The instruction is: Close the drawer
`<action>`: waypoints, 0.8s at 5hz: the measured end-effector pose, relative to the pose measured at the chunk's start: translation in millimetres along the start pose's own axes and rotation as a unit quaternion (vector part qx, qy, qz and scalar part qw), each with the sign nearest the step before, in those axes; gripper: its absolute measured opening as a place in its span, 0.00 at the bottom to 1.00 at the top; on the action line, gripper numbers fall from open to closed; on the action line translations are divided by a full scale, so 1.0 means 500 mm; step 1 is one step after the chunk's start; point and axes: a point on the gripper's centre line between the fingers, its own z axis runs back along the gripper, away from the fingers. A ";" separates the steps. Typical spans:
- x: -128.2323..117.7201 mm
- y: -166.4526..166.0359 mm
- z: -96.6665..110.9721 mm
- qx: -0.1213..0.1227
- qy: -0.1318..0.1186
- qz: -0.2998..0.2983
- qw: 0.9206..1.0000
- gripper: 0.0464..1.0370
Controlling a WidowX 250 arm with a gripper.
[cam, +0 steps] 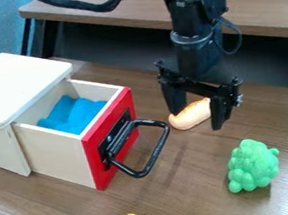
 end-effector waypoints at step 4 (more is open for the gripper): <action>-0.072 0.069 -0.042 0.003 0.025 0.116 0.993 0.96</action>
